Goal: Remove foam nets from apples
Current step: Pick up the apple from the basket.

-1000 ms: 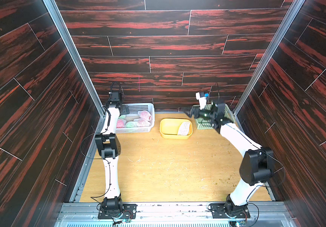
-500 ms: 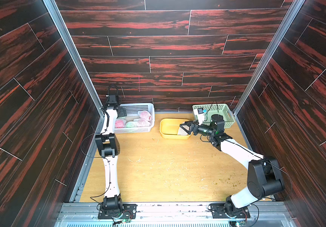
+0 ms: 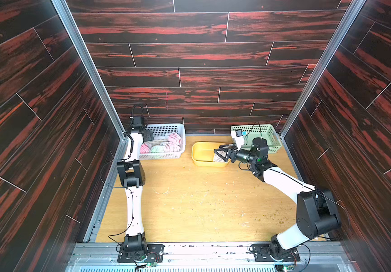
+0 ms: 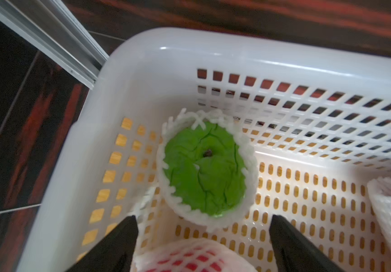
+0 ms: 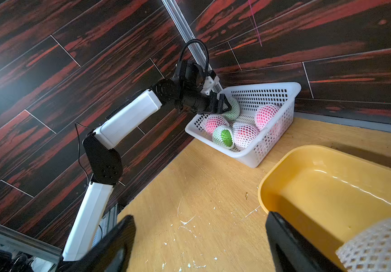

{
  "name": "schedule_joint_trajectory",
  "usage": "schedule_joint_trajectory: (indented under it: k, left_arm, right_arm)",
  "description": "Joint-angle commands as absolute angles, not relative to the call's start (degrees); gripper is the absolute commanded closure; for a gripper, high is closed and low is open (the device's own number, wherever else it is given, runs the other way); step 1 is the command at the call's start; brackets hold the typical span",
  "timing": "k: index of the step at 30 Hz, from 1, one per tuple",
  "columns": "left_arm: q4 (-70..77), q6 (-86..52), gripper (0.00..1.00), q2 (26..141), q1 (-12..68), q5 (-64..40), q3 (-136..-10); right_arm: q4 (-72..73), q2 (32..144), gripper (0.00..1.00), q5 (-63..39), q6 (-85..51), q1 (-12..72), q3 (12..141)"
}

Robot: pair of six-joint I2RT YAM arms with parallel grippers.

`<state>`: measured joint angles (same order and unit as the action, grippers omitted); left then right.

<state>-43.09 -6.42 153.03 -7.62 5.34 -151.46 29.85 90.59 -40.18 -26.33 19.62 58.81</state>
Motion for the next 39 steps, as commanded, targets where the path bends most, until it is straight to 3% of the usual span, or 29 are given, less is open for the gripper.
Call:
schedule_joint_trajectory:
  k: [1,27,33,39]
  left_arm:
    - [-40.7,-6.8,0.08,153.8,-7.7,4.9,-153.2]
    - [-28.0,-8.1,0.04,159.0,-7.9,6.1,-154.8]
    - [-25.8,-7.6,0.13,160.0,-7.9,4.7,-155.0]
    - [-26.4,-7.7,0.09,160.6,-7.9,5.3,-155.1]
  right_arm:
    - [31.7,91.7,0.1,-41.1,-27.0,20.0,58.7]
    - [34.1,89.6,0.1,-42.1,-26.4,19.9,56.7]
    - [34.0,89.2,0.1,-42.3,-26.6,19.9,57.1]
    - [34.8,88.7,0.1,-42.4,-27.2,19.9,57.1]
